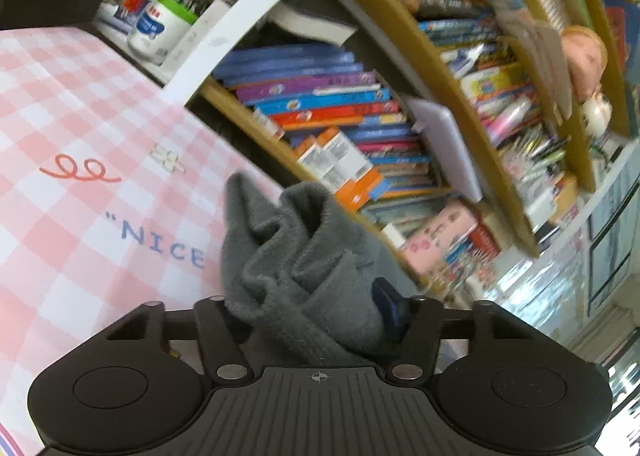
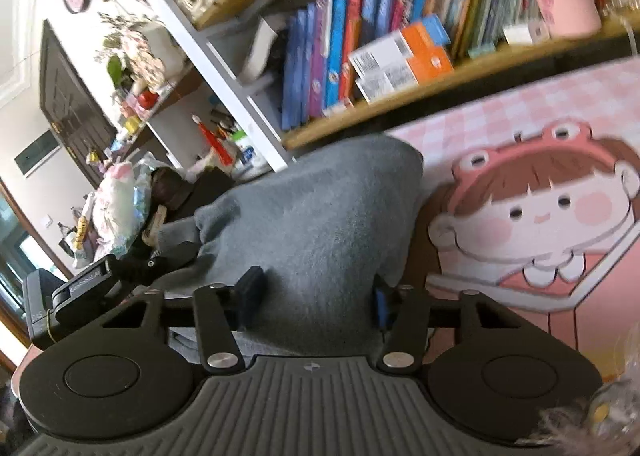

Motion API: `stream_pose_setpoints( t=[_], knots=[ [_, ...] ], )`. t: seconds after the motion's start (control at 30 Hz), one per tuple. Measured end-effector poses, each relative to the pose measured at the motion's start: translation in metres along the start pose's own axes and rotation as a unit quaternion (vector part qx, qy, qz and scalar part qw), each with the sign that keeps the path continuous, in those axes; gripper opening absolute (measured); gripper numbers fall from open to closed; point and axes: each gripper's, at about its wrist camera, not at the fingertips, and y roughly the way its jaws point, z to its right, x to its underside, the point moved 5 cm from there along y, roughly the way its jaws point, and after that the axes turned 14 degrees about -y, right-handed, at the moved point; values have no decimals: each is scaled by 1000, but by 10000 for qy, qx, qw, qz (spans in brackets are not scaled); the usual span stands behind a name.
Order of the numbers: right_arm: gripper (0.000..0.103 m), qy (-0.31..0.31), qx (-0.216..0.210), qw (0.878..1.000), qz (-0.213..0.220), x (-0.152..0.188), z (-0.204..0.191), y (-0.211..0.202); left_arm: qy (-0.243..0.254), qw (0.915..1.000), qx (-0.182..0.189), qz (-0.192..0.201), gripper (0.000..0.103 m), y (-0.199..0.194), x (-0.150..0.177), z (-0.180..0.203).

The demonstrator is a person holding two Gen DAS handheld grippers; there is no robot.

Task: Fold clothes

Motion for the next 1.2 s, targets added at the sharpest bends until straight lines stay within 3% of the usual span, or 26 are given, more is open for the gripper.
stream_pose_setpoints(
  t=[0.13, 0.37, 0.57, 0.67, 0.8, 0.87, 1.13, 1.2],
  knots=[
    [50, 77, -5, 9999, -71, 1, 3, 3, -20, 10000, -49, -42, 55, 3, 0, -1],
    [62, 622, -103, 9978, -209, 6, 17, 9, -144, 9993, -213, -254, 72, 10, 1, -7],
    [68, 857, -193, 9957, -299, 8, 22, 16, -173, 9988, -271, -357, 75, 13, 4, -10],
    [68, 887, -205, 9953, -323, 8, 22, 19, -141, 9989, -270, -361, 73, 14, 5, -9],
    [52, 707, -154, 9970, -286, 7, 18, 16, 0, 9992, -235, -314, 68, 13, 6, -5],
    [50, 569, -110, 9979, -274, 5, 15, 15, 12, 9992, -226, -319, 66, 13, 6, -4],
    [51, 448, -58, 9985, -298, 6, 12, 14, -7, 9991, -211, -363, 67, 13, 6, -4],
    [55, 492, -69, 9983, -304, 6, 14, 15, -37, 9991, -213, -375, 67, 13, 5, -5]
  ],
)
